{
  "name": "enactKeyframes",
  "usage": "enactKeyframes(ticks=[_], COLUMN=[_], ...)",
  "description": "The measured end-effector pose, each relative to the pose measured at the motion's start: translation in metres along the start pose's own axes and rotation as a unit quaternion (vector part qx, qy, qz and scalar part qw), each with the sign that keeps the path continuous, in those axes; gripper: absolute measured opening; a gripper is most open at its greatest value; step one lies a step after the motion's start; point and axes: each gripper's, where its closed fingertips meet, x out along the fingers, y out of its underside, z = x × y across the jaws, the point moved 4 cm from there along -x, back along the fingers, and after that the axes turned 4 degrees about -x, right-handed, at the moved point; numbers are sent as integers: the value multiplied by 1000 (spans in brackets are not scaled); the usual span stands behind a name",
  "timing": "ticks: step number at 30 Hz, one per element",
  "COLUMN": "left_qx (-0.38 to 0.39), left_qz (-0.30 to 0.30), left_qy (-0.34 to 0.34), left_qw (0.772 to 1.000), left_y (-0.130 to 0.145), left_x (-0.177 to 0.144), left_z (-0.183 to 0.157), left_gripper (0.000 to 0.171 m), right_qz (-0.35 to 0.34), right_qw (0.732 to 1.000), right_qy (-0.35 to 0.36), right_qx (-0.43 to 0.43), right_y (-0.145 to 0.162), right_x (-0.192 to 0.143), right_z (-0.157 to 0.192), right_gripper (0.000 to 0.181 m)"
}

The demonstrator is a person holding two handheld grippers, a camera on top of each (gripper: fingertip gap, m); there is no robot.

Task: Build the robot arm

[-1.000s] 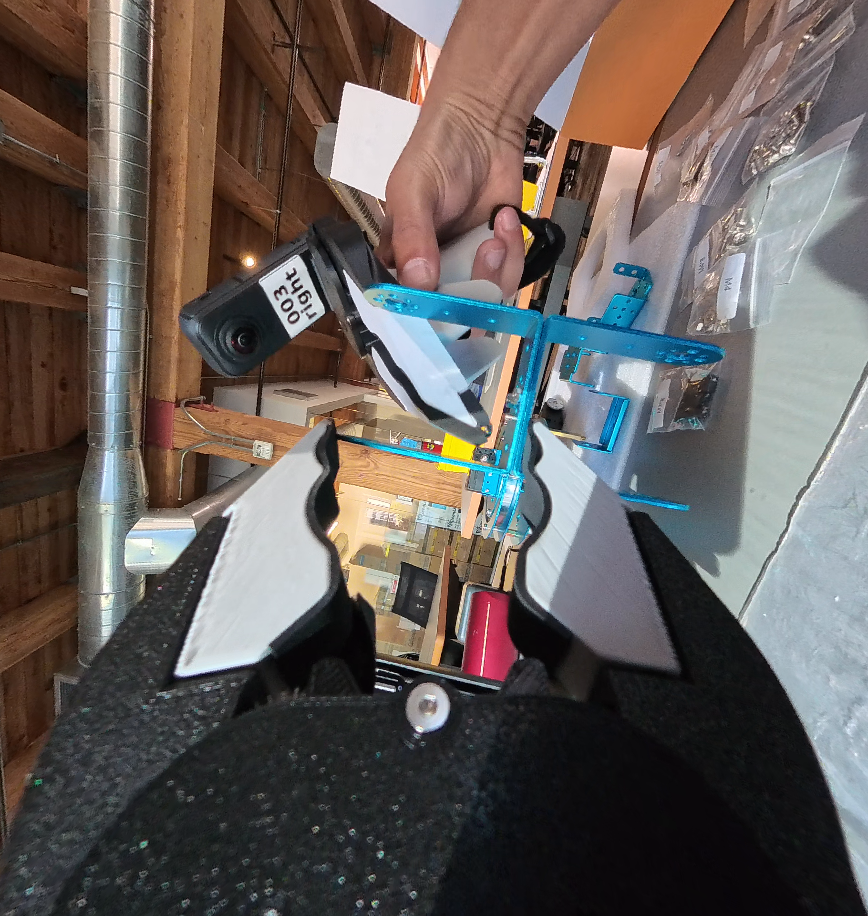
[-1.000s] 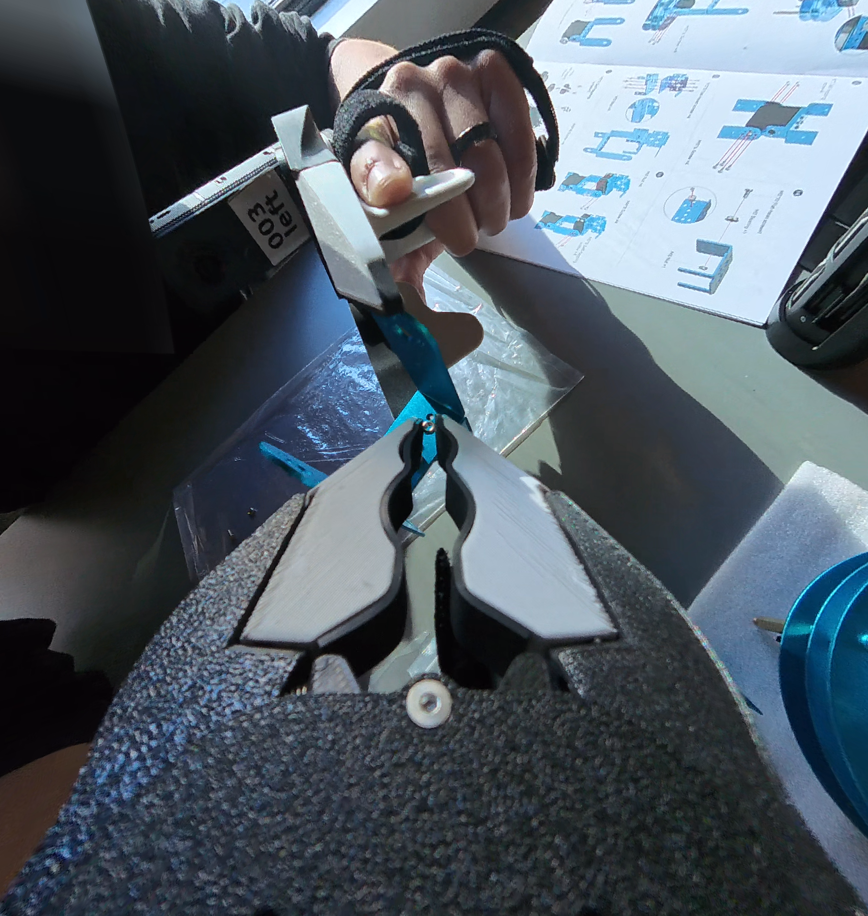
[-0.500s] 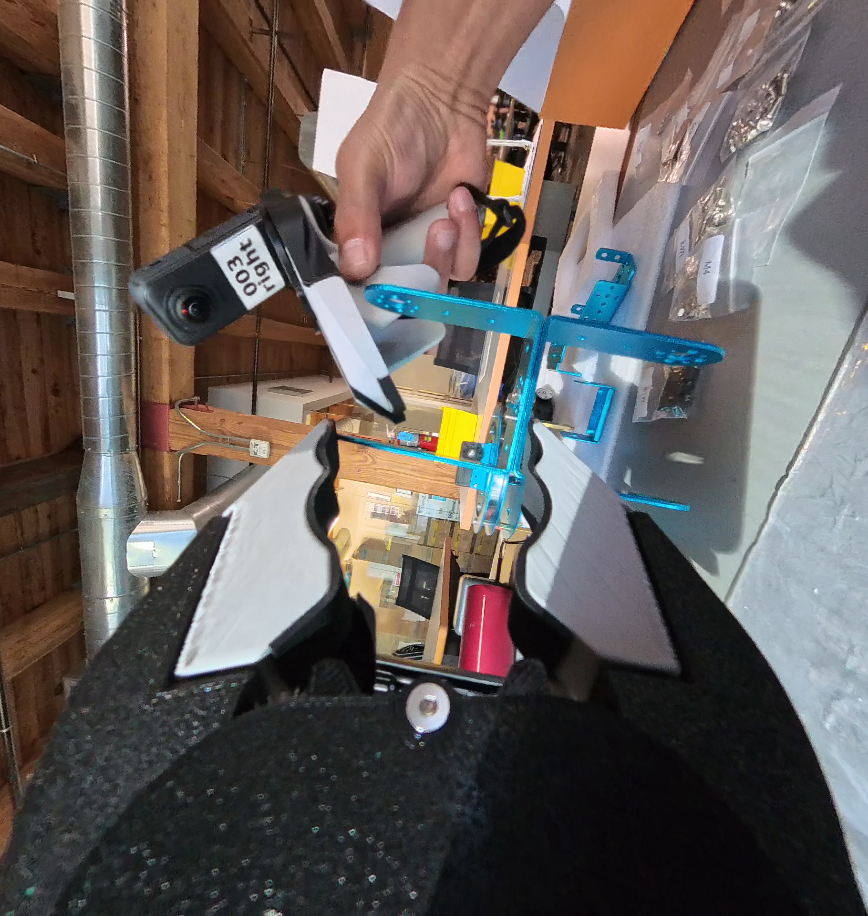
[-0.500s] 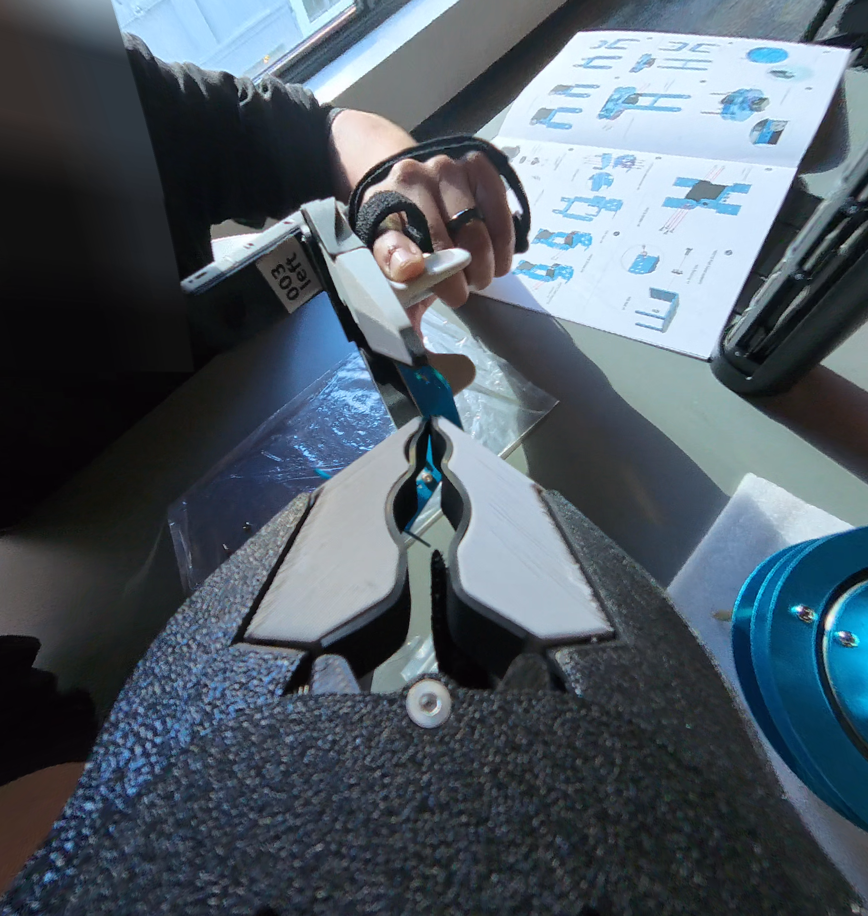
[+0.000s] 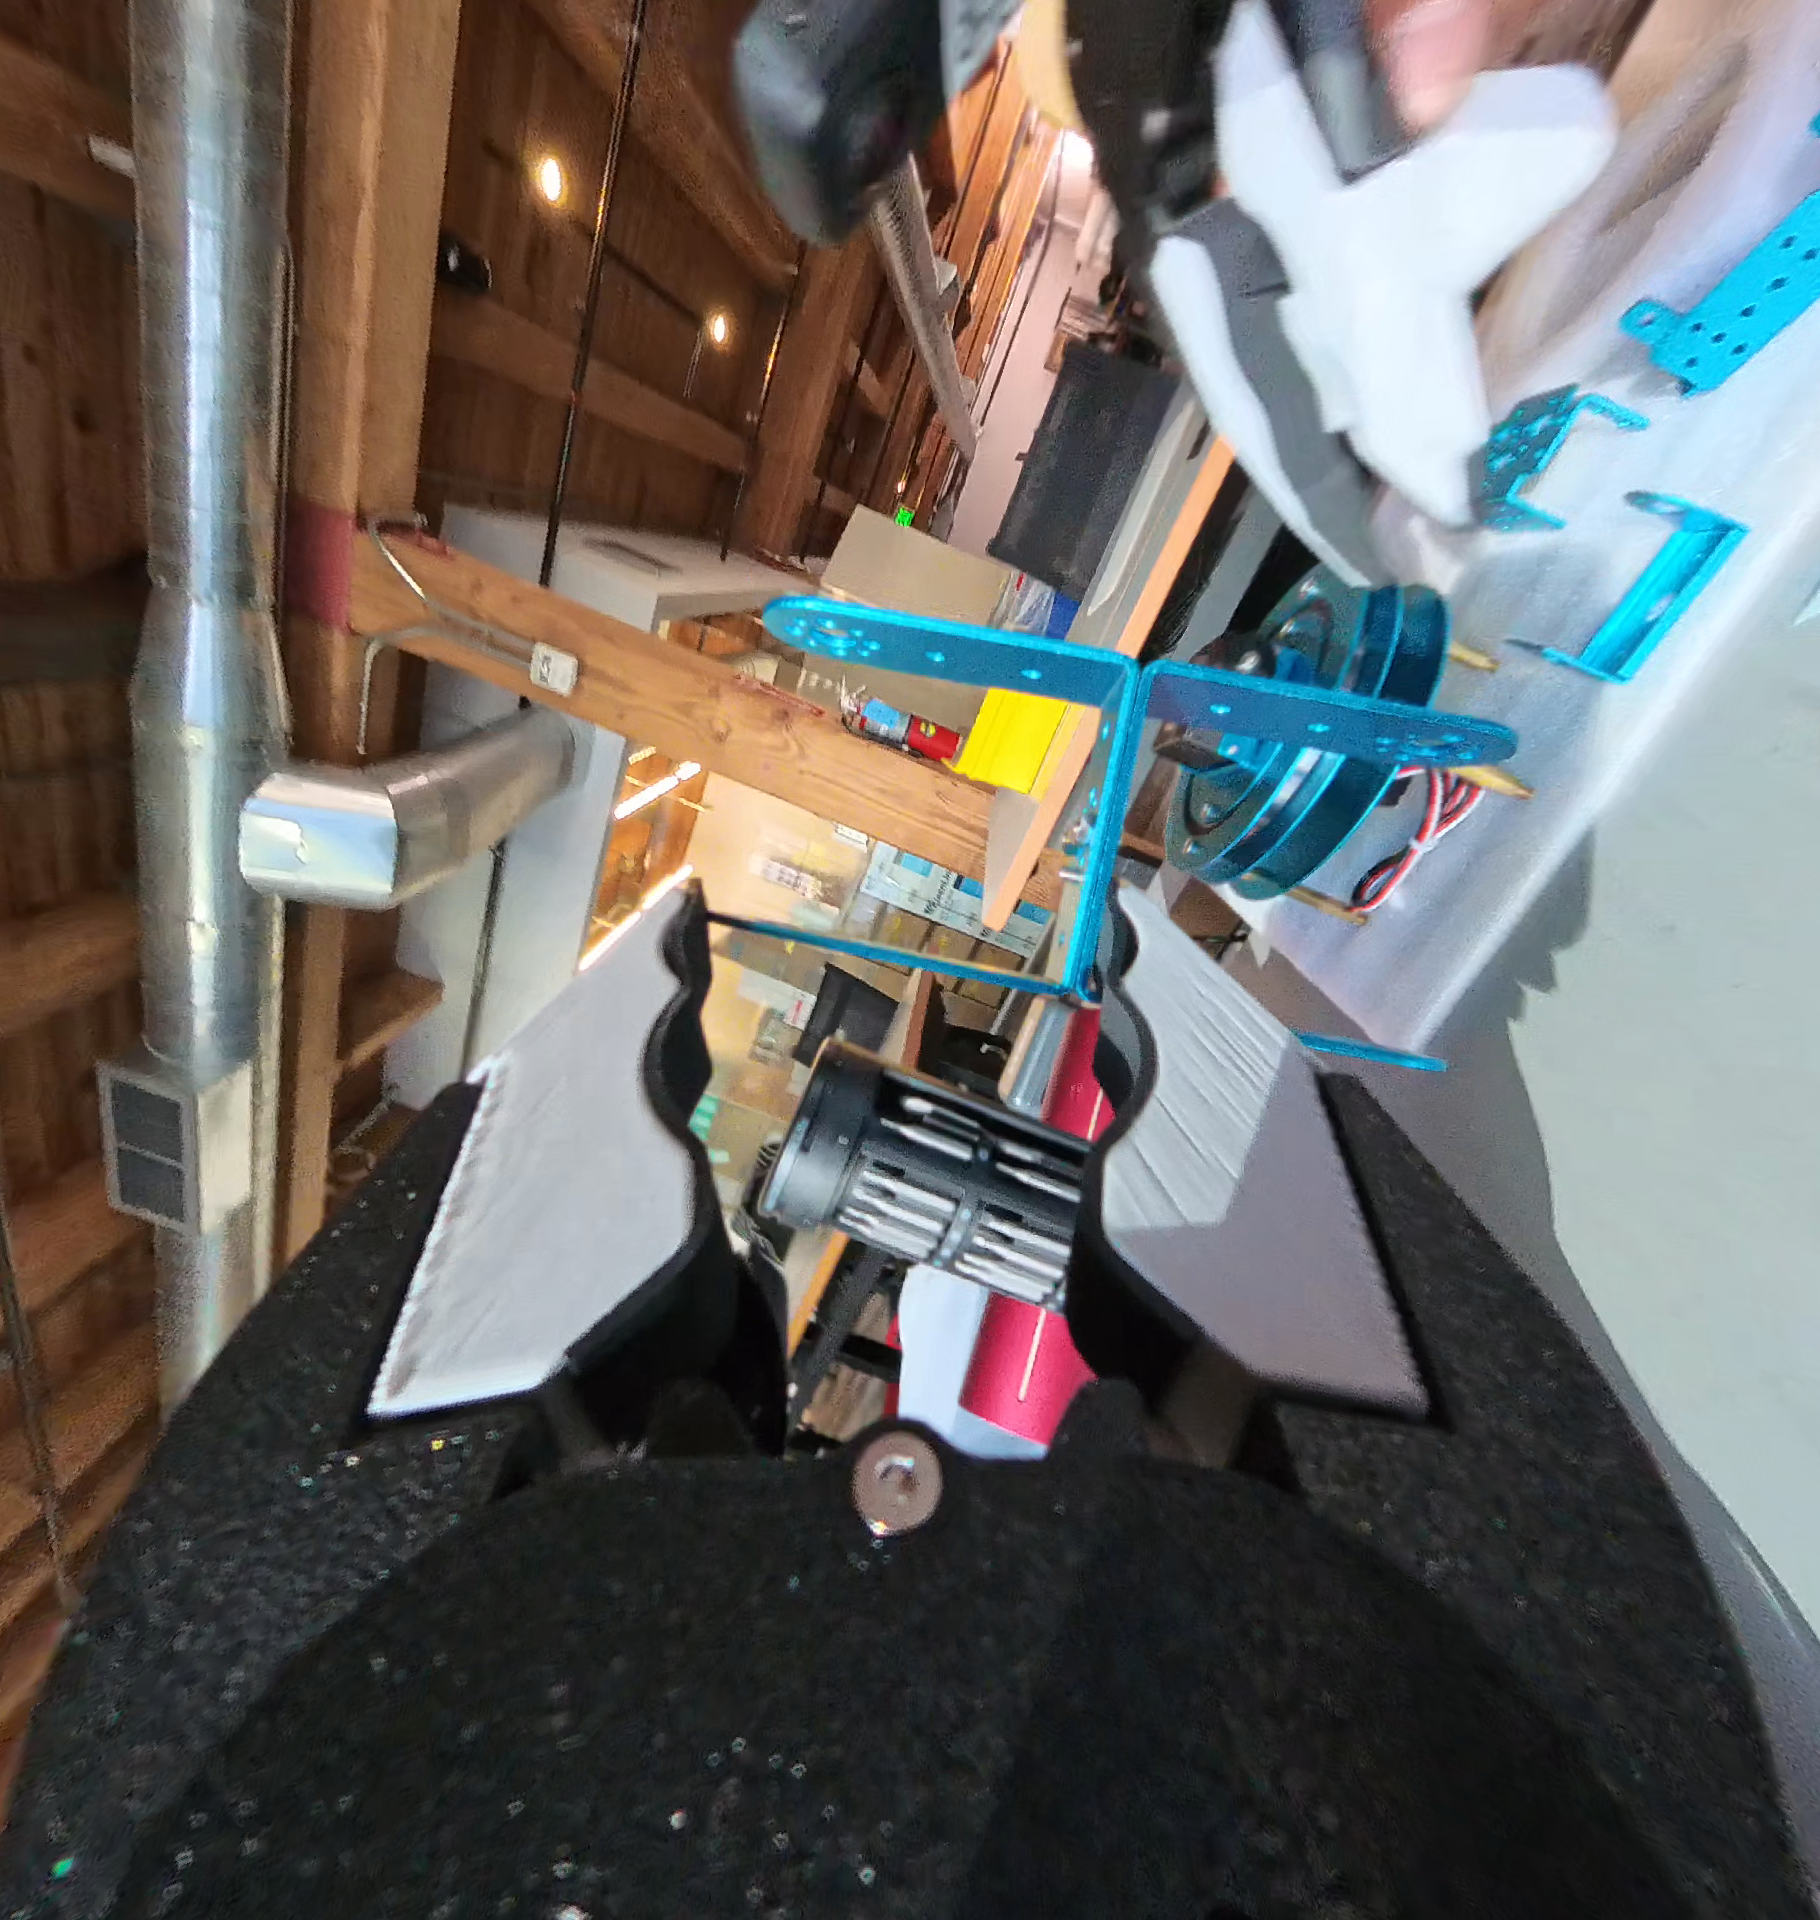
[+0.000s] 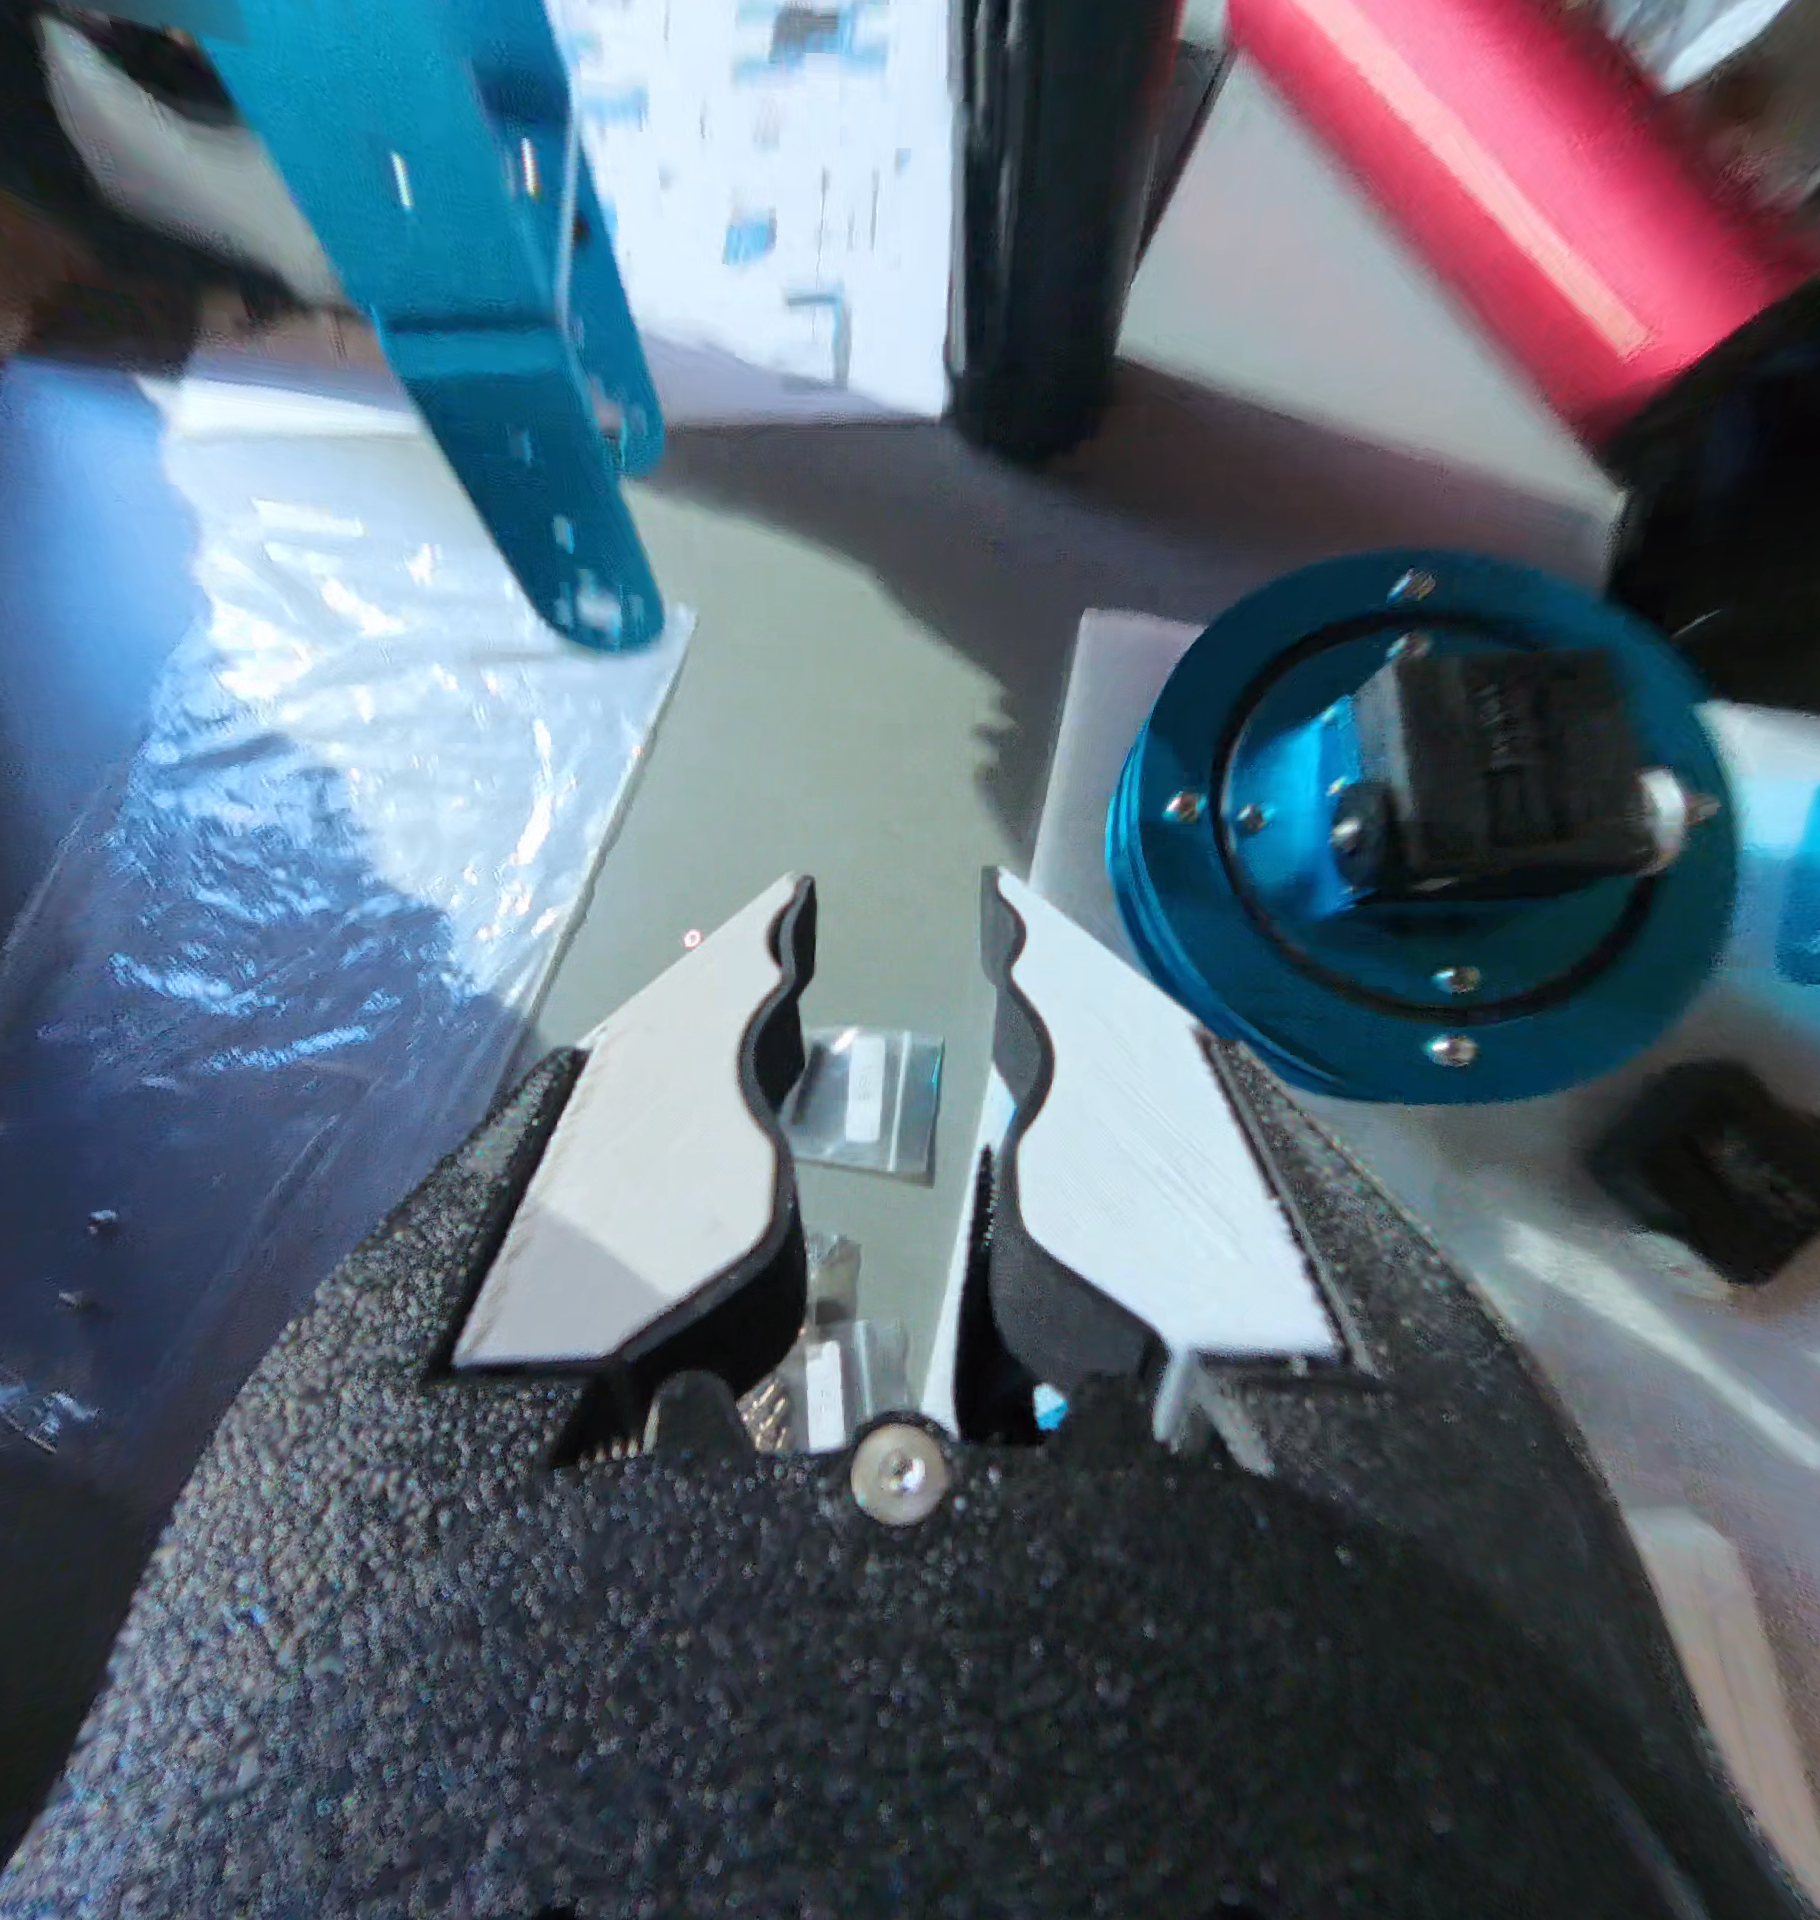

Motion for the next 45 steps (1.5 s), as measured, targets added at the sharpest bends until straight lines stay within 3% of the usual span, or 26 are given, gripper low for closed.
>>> enactKeyframes(ticks=[10,17,20,45], left_qx=[-6,-8,-11,14], left_qz=[24,25,25,23], left_qy=[-7,-1,0,19], left_qw=[1000,1000,1000,999], left_y=[16,18,19,17], left_x=[6,7,7,5], left_z=[2,-1,0,-13], left_gripper=[74,74,74,74], right_qz=[167,226,221,219], right_qw=[979,966,966,967], right_qy=[-102,-43,-22,-67], right_qx=[-65,-121,-130,-113], right_y=[53,59,54,52], right_x=[56,51,54,70], right_z=[64,80,76,77], right_gripper=[20,15,14,7])
